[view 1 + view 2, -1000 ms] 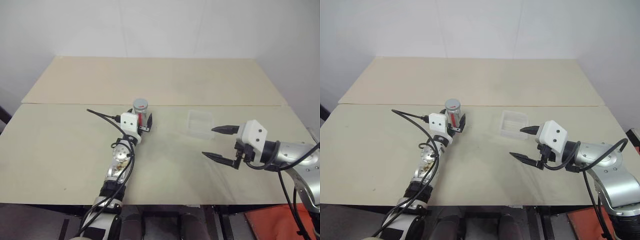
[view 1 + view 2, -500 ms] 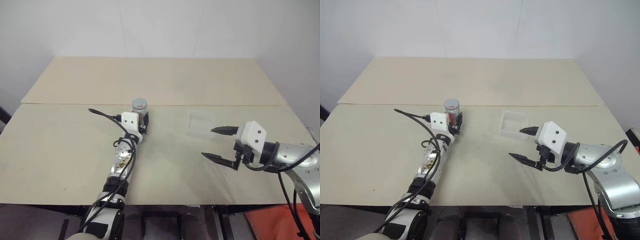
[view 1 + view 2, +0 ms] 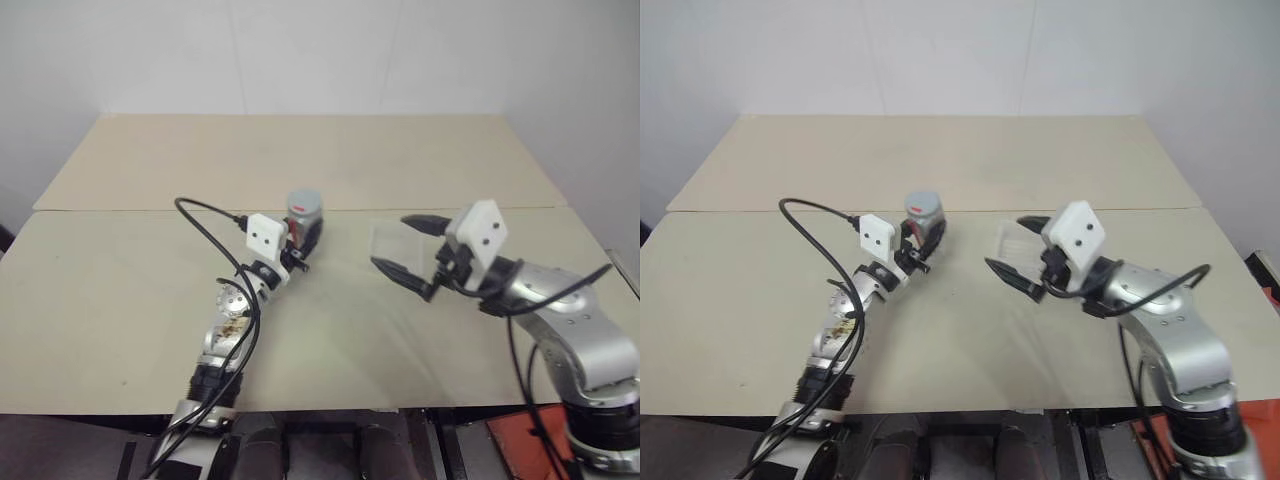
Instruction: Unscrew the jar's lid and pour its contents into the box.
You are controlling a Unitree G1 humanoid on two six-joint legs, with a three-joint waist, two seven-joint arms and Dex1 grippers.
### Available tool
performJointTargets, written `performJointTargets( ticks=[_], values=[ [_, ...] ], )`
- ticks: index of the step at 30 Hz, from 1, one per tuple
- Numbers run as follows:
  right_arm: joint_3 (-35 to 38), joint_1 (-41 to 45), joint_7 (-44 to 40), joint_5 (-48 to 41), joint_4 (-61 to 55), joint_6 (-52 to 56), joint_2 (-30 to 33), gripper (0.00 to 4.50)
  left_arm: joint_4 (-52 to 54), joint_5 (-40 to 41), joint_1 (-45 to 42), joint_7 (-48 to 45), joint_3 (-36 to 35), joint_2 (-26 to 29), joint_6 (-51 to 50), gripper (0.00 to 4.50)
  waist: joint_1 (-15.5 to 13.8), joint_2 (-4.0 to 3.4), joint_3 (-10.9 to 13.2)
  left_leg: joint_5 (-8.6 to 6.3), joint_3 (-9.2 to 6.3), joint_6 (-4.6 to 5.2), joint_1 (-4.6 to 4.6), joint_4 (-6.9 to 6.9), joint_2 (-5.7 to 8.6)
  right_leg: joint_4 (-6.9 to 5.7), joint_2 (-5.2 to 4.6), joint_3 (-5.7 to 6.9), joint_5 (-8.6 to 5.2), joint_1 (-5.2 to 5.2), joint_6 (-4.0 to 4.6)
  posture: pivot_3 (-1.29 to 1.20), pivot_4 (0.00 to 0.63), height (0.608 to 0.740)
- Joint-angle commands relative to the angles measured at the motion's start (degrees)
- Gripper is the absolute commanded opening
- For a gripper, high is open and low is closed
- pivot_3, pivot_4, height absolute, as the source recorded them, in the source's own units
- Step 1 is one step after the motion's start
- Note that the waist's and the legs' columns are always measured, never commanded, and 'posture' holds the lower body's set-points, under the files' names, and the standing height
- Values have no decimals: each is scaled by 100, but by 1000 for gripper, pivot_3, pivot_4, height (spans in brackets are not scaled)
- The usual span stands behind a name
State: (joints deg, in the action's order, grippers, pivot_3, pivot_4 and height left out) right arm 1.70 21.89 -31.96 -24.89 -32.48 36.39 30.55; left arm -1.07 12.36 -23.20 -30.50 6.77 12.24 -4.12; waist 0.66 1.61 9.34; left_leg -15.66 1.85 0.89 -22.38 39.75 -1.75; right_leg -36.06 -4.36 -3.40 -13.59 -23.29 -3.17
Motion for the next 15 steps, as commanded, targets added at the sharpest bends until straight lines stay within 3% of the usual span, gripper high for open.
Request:
performJointTargets(
  ticks=[1, 5, 15],
  values=[
    [-188, 296, 579, -54, -410, 240, -431, 4500, 947, 412, 95, -721, 272, 321, -599, 1957, 3, -1, -1, 0, -8, 0, 0, 0, 1, -1, -3, 0, 0, 0, 0, 0, 150, 740],
    [-327, 369, 637, -220, -642, 351, -672, 4500, 1192, 566, 104, -1162, 389, 547, -769, 1957, -30, -2, -1, 0, -14, 0, -3, 3, 3, 3, -5, 4, 0, 1, 0, 0, 150, 740],
    [-627, 258, 325, -225, -657, 258, -543, 4500, 885, 324, 37, -1081, 385, 280, -424, 1957, 17, -2, -1, 0, -14, 2, -1, 3, 3, 3, -3, 3, 0, 1, 1, 0, 150, 740]
  ],
)
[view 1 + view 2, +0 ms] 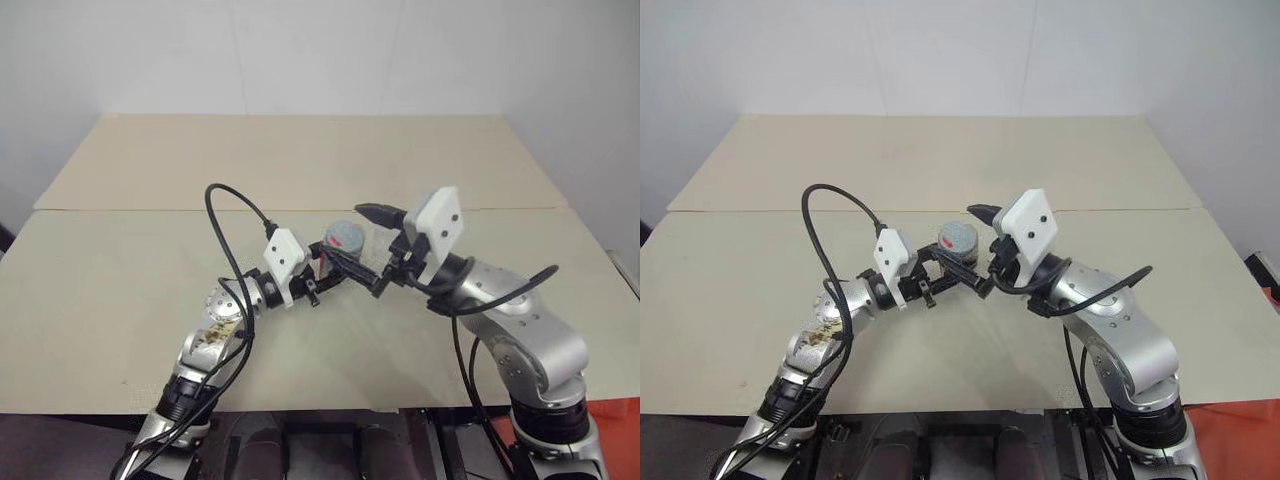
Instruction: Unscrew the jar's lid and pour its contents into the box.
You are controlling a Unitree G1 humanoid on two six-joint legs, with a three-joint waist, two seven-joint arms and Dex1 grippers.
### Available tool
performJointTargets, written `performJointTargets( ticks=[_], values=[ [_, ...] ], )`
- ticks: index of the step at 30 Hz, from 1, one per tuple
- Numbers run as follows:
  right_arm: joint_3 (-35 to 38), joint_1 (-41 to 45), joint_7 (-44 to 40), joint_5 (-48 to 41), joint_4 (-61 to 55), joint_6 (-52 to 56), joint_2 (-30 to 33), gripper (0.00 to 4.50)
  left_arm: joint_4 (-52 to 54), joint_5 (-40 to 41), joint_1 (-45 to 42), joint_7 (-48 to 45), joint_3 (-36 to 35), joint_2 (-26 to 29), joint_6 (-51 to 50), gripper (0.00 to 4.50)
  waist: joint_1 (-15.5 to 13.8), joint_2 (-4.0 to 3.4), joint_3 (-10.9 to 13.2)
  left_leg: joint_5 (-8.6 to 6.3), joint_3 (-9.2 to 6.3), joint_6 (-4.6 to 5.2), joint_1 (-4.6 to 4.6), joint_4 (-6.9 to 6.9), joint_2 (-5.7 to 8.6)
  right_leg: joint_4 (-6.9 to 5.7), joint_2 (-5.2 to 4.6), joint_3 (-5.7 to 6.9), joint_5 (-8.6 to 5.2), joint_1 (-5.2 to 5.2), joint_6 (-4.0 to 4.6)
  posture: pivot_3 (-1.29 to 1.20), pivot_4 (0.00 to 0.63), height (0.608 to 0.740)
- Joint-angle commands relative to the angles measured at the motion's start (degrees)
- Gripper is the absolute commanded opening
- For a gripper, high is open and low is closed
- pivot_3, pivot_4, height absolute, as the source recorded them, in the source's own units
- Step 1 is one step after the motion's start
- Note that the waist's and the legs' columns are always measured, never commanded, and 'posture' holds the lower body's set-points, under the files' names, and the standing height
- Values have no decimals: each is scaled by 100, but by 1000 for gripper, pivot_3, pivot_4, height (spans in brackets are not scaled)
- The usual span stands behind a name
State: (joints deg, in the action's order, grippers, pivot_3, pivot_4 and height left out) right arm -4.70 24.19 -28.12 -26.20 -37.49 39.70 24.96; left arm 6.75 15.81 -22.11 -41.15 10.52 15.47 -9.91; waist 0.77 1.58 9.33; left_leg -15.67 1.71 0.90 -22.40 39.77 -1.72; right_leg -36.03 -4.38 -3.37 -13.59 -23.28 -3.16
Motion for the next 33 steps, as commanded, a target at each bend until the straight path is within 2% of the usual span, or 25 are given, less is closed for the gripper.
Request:
performJointTargets(
  ticks=[1, 5, 18, 21, 24, 29, 33],
  values=[
    [-9, 22, -30, -37, -122, -84, 9, 4500, 108, -23, -62, -1, 10, -72, 175, 1957, 5, 0, 0, 0, 0, 0, 0, 0, 0, 0, 0, 0, 0, 0, 0, 0, 150, 740],
    [-48, 25, 92, 172, 59, -103, -1, 4500, 138, -40, 1, 1, 16, -113, 229, 1957, 1, 0, 0, 0, 0, 0, 0, 0, 0, -1, 0, 0, 0, 0, 0, 0, 150, 740],
    [156, 81, 184, -9, 207, -19, -126, 4500, 105, -82, 64, 95, 18, -239, 254, 1957, -1, 0, 0, 0, -1, 1, -1, 0, 0, 1, 0, 0, 0, -1, 0, 0, 150, 740],
    [152, 45, 100, 10, 241, -85, -68, 3892, 53, -103, 51, 133, 10, -275, 269, 1957, -1, 0, 0, 0, -1, 0, -1, -1, 0, 1, 0, 0, 0, -1, 0, 0, 150, 740],
    [128, 25, 33, 63, 292, -148, -18, 2871, 0, -70, 22, 145, -15, -329, 277, 1957, 0, 0, 0, 0, -1, 1, -1, -1, 0, 1, 0, 0, 0, -1, 0, 0, 150, 740],
    [84, 22, -187, 132, 384, -312, 113, 2777, 59, -34, 54, -17, 3, -268, 302, 1957, -1, 0, 0, 0, -1, 1, -1, -1, 0, 2, 0, 0, 0, -1, 0, 0, 150, 740],
    [223, 79, -925, -273, 620, -505, 301, 2777, 279, 329, 163, -533, -28, -61, 267, 1957, 7, 0, 0, 0, 0, 1, 0, -2, 0, 3, 0, 0, 0, -1, 0, 0, 150, 740]
  ],
)
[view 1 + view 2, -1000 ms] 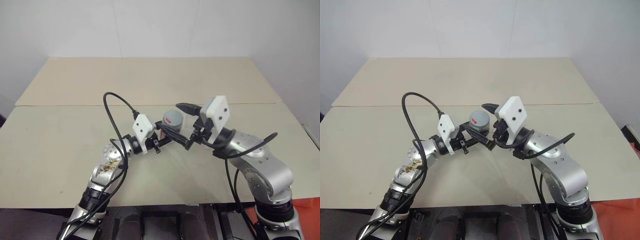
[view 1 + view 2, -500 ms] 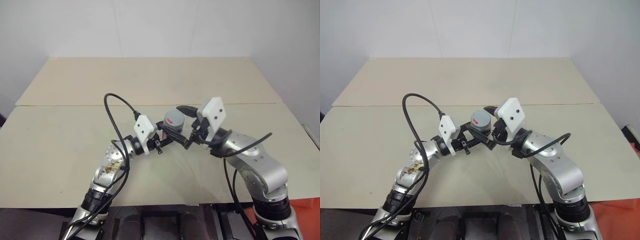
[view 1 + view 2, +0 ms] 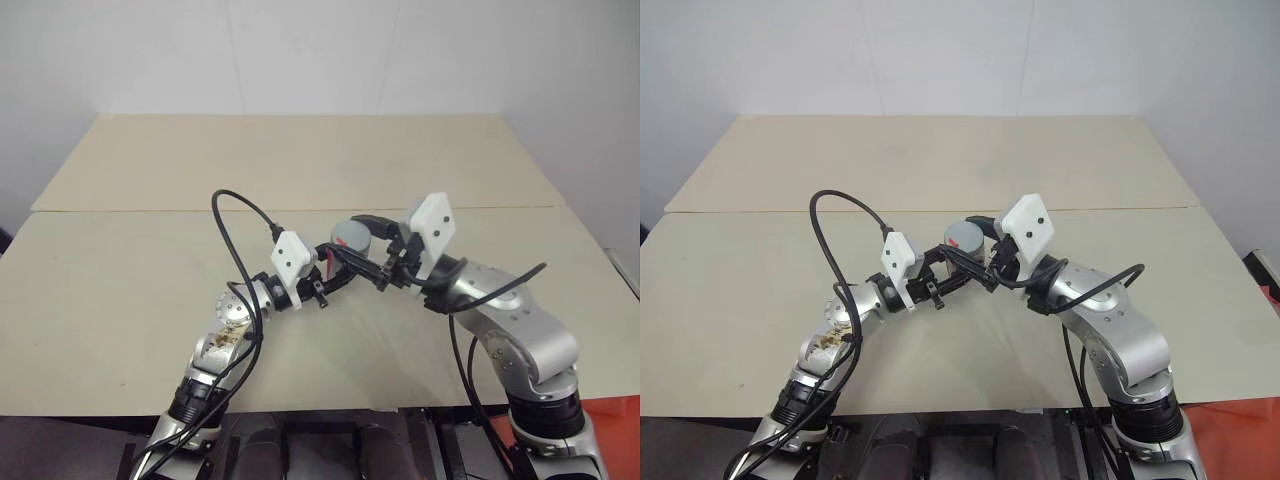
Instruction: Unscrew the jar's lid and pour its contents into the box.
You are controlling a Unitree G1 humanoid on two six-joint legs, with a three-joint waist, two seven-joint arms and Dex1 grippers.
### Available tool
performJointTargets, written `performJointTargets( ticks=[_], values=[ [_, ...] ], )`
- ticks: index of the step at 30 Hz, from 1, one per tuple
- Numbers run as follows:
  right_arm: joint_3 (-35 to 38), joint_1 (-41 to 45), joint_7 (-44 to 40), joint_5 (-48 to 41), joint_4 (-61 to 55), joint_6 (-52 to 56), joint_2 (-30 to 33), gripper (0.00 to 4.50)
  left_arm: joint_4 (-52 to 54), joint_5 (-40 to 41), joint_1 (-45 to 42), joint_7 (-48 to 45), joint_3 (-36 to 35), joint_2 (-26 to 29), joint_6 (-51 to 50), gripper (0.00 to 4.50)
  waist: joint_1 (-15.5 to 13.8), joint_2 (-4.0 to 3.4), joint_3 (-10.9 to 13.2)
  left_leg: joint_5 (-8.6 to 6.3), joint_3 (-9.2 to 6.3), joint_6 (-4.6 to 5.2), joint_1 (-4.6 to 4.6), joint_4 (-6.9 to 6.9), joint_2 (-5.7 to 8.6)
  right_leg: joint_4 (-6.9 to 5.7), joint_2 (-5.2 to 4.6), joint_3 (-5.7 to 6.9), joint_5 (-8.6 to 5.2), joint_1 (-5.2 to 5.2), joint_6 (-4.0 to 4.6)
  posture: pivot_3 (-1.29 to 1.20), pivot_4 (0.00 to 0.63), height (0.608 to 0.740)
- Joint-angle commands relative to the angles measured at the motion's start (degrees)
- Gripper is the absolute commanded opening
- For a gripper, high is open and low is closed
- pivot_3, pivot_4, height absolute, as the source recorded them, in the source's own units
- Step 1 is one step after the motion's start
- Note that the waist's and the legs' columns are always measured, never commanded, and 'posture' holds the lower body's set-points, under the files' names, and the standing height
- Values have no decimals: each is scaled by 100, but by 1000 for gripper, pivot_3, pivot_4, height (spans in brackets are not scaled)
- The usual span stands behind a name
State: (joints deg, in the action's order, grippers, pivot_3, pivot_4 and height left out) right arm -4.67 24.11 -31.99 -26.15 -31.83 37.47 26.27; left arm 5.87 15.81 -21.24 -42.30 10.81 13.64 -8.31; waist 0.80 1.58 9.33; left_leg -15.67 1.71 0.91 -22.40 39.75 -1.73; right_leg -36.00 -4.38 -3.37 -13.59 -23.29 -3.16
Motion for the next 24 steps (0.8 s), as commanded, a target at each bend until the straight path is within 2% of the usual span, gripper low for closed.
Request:
performJointTargets(
  ticks=[1, 4, 7, 10, 13, 18, 23, 24],
  values=[
    [266, 121, -913, -457, 165, -365, 272, 2777, 426, 497, 108, -614, -87, 169, 133, 1957, 8, 0, 0, 0, 0, 0, 0, 0, -1, 0, 0, 0, 0, 0, 0, 0, 150, 740],
    [291, 278, -2255, -887, 597, -772, 628, 2777, 584, 918, 126, -972, -195, 293, 3, 1957, 3, -1, 2, -1, 1, 1, 0, 0, -2, 3, 0, 0, 0, 0, 0, 0, 150, 740],
    [149, 944, -3479, -1165, 1508, -930, 768, 2777, 730, 1392, 67, -1559, -292, 551, -161, 1957, 8, -2, 2, -1, 1, 1, 6, 1, -3, 1, 1, 0, 0, 6, 0, 0, 150, 740],
    [-77, 1558, -4799, -1226, 2403, -1319, 725, 2777, 786, 1820, -8, -1987, -370, 757, -386, 1957, 37, -4, 4, -1, 3, 1, 11, 0, -7, 0, 6, -1, 1, 6, 1, 0, 150, 740],
    [-372, 2204, -5814, -1250, 3336, -1572, 544, 2777, 762, 1883, -85, -2041, -421, 800, -408, 1957, 26, -5, 5, -1, 2, 2, 8, -2, -8, 3, 6, -1, 0, 5, 2, 0, 150, 740],
    [-1461, 2921, -6051, -1351, 4363, -2361, 790, 2777, 803, 1794, -113, -1945, -456, 805, -383, 1957, 4, -8, 8, -1, 1, 3, 7, -2, -9, 2, 4, 1, 0, 0, 3, 0, 150, 740],
    [-1776, 3193, -6051, -1594, 4825, -2819, 912, 2777, 896, 1725, 31, -1860, -486, 871, -335, 1957, -6, -8, 8, -2, 1, 3, 1, -2, -7, 6, -2, 5, 0, -2, 4, 0, 150, 740],
    [-1735, 3206, -6051, -1594, 4904, -2927, 884, 3127, 906, 1704, 56, -1832, -483, 873, -321, 1957, -7, -8, 8, -2, 1, 3, 1, -2, -7, 6, -2, 5, 0, -2, 4, 0, 150, 740]
  ],
)
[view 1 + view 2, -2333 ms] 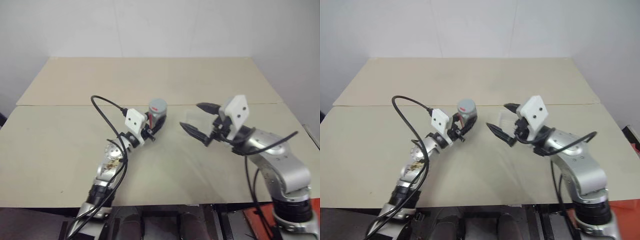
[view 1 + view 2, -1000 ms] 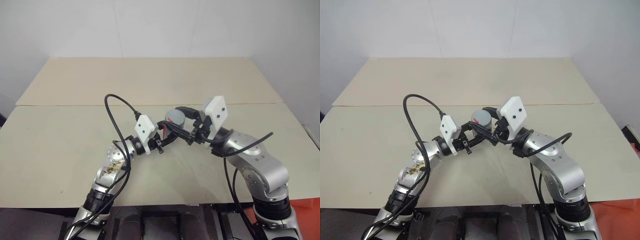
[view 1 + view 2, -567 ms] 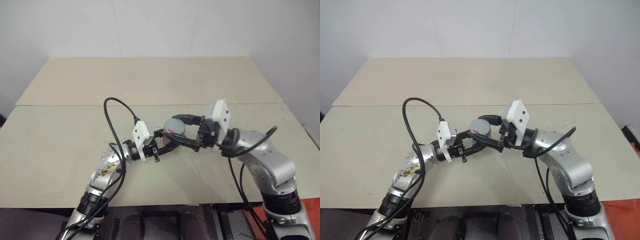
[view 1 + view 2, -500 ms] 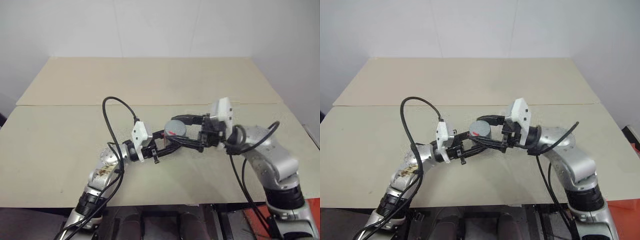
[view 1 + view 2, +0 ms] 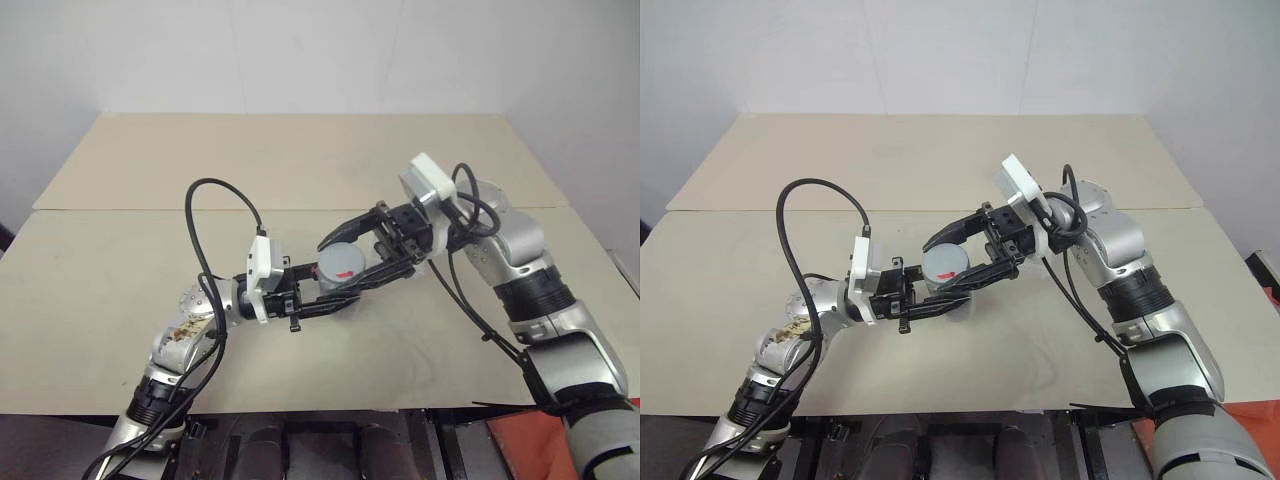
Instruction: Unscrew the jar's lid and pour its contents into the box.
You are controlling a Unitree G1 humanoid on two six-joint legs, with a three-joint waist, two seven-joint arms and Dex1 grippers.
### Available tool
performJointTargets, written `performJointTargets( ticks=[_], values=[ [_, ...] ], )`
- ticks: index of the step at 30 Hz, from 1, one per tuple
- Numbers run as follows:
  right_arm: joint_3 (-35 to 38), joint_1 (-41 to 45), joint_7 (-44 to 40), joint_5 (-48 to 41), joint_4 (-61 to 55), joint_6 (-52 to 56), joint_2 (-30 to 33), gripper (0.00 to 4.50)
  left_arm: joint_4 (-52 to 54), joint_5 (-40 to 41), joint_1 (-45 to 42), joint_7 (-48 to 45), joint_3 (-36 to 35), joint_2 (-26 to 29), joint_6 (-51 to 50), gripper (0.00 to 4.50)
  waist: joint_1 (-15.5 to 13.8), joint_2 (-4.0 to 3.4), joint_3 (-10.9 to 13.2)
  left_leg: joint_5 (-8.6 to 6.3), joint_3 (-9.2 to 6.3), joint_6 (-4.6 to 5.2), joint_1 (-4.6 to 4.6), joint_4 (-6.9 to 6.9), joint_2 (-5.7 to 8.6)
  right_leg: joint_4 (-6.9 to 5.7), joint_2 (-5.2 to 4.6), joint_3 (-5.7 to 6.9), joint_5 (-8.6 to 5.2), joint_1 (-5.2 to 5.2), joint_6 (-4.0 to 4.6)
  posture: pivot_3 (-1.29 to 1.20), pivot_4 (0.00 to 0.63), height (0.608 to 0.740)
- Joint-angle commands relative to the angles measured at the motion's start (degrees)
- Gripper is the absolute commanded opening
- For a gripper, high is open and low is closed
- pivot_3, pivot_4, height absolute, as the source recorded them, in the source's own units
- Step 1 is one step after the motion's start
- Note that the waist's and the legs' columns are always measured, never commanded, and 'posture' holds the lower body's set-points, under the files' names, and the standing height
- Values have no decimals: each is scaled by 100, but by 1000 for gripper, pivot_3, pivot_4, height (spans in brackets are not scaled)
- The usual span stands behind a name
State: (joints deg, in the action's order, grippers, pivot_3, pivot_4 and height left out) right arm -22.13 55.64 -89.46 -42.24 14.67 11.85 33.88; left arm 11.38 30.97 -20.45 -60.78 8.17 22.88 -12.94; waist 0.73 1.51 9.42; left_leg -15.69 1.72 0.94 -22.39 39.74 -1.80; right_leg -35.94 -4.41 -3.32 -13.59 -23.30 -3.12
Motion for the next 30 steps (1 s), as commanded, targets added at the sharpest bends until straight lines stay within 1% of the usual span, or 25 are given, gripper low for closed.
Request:
performJointTargets(
  ticks=[1, 2, 3, 4, 5, 6, 8, 9, 11, 12, 13, 15, 16, 17, 18, 20, 22, 23, 24, 25, 27, 30],
  values=[
    [49, 59, -304, -21, 306, -431, 100, 3495, 362, 166, -1, 39, -217, -53, 156, 1957, -1, 0, 0, 0, 0, 0, 0, 0, -1, 0, 0, 0, 0, 0, 0, 0, 150, 740],
    [112, 59, -304, -113, 321, -421, 97, 3669, 364, 141, 24, 66, -217, -59, 178, 1957, -4, 0, 0, 0, -1, 0, -1, 0, -1, -2, 0, 0, 0, -2, 0, 0, 150, 740],
    [163, 57, -304, -180, 323, -418, 106, 3949, 367, 131, 44, 87, -223, -68, 187, 1957, -4, 0, 1, 0, -1, 0, -1, 0, -2, -2, 1, 1, 0, -2, 1, 0, 150, 740],
    [375, -8, -304, -183, 296, -512, 74, 4302, 370, 128, 77, 123, -240, -85, 191, 1957, -1, -1, 1, 0, -1, 0, -1, 0, -1, -2, 0, 1, 1, -2, 1, 0, 150, 740],
    [717, -160, -173, -205, 77, -576, 53, 4457, 360, 164, 132, 135, -276, -98, 179, 1957, -2, -1, 1, 0, 0, 0, 0, 0, -2, -3, 0, 1, 1, -2, 1, 0, 150, 740],
    [963, -275, -74, -207, -97, -618, 33, 4457, 363, 193, 175, 142, -303, -106, 165, 1957, -7, -1, 1, 0, -1, 0, -1, -1, -2, -2, 0, 1, 1, -2, 2, 0, 150, 740],
    [1340, -644, 8, -181, -688, -649, 204, 4457, 307, 193, 275, 165, -360, -114, 172, 1957, -11, -1, 1, 0, -4, 0, -6, -3, -3, -1, 0, 3, 1, -5, 2, 0, 150, 740],
    [1509, -846, 210, -117, -978, -614, 286, 4457, 264, 158, 314, 169, -373, -113, 194, 1957, -20, -1, 1, 0, -5, 0, -8, -3, -3, -3, 0, 3, 1, -7, 1, 0, 150, 740],
    [1877, -1268, 966, 104, -1545, -483, 395, 4457, 145, 32, 367, 229, -385, -141, 285, 1957, -42, -1, 1, 0, -12, 1, -19, -2, -3, -2, -2, 10, 1, -12, 1, 0, 150, 740],
    [2075, -1526, 1469, 267, -1880, -441, 427, 4457, 45, -116, 347, 373, -384, -188, 351, 1957, -42, -1, 1, 0, -10, 0, -21, -1, -3, -3, -3, 10, 1, -17, 1, 0, 150, 740],
    [2211, -1714, 1802, 371, -2138, -397, 447, 4457, -12, -217, 339, 481, -381, -221, 399, 1957, -53, -1, 1, 0, -11, 0, -24, 0, -1, -3, -4, 9, 1, -19, 1, 0, 150, 740],
    [2439, -2200, 2965, 524, -3032, 114, 393, 4457, -388, -818, 184, 1022, -336, -391, 756, 1957, -68, -2, 1, 0, -11, -1, -25, 2, 0, -8, -4, 8, 1, -22, 2, 0, 150, 740],
    [2485, -2334, 3387, 514, -3347, 385, 351, 4457, -500, -997, 140, 1185, -326, -449, 867, 1957, -80, -1, 1, 1, -10, -1, -24, 2, 2, -11, -4, 7, 1, -22, 2, 0, 150, 740],
    [2417, -2500, 3932, 683, -3765, 668, 261, 4457, -625, -1109, 73, 1342, -343, -541, 967, 1957, -70, -2, 0, 1, -11, -2, -24, 3, 2, -13, -3, 7, 1, -23, 2, 0, 150, 740],
    [2352, -2596, 4275, 793, -4037, 857, 207, 4457, -688, -1145, 41, 1415, -361, -598, 1021, 1957, -53, -2, 0, 1, -8, -2, -24, 3, 1, -14, -2, 3, 3, -27, 4, 0, 150, 740],
    [1865, -2946, 5256, 1581, -4741, 1164, -92, 4457, -942, -1288, -153, 1710, -415, -797, 1163, 1957, -39, -2, 0, 1, -6, -2, -31, 1, 2, -14, -1, -2, 3, -35, 5, 0, 150, 740],
    [1481, -3131, 5904, 2157, -5099, 1363, -372, 4457, -1098, -1370, -273, 1852, -442, -905, 1266, 1957, -40, -3, -2, 3, -7, -6, -55, 6, 4, -22, -1, -2, 3, -65, 4, 0, 150, 740],
    [1354, -3172, 6115, 2329, -5190, 1469, -489, 4457, -1142, -1385, -305, 1877, -447, -932, 1301, 1957, -38, -3, -2, 6, -5, -8, -71, 8, 6, -27, 0, -5, 5, -83, 3, 0, 150, 740],
    [1197, -3214, 6447, 2490, -5214, 1630, -748, 4457, -1187, -1389, -343, 1899, -449, -954, 1318, 1957, -27, -3, -2, 6, -5, -9, -82, 12, 6, -29, 0, -5, 5, -95, 3, 0, 150, 740],
    [961, -3250, 6808, 2877, -5178, 1652, -969, 4457, -1216, -1397, -363, 1905, -445, -960, 1344, 1957, -17, -3, -1, 7, -4, -10, -84, 11, 9, -28, -1, -6, 5, -97, 2, 0, 150, 740],
    [683, -3276, 7321, 3371, -5079, 1673, -1357, 4457, -1227, -1391, -367, 1900, -441, -957, 1363, 1957, -10, -3, -2, 7, -3, -10, -84, 12, 10, -27, -2, -7, 6, -96, 2, 0, 150, 740],
    [611, -3196, 7657, 3644, -5040, 1710, -1780, 4457, -1233, -1389, -357, 1889, -436, -950, 1374, 1957, -6, -3, -1, 7, -3, -10, -84, 11, 9, -25, 0, -6, 6, -96, 2, 0, 150, 740]
  ],
)
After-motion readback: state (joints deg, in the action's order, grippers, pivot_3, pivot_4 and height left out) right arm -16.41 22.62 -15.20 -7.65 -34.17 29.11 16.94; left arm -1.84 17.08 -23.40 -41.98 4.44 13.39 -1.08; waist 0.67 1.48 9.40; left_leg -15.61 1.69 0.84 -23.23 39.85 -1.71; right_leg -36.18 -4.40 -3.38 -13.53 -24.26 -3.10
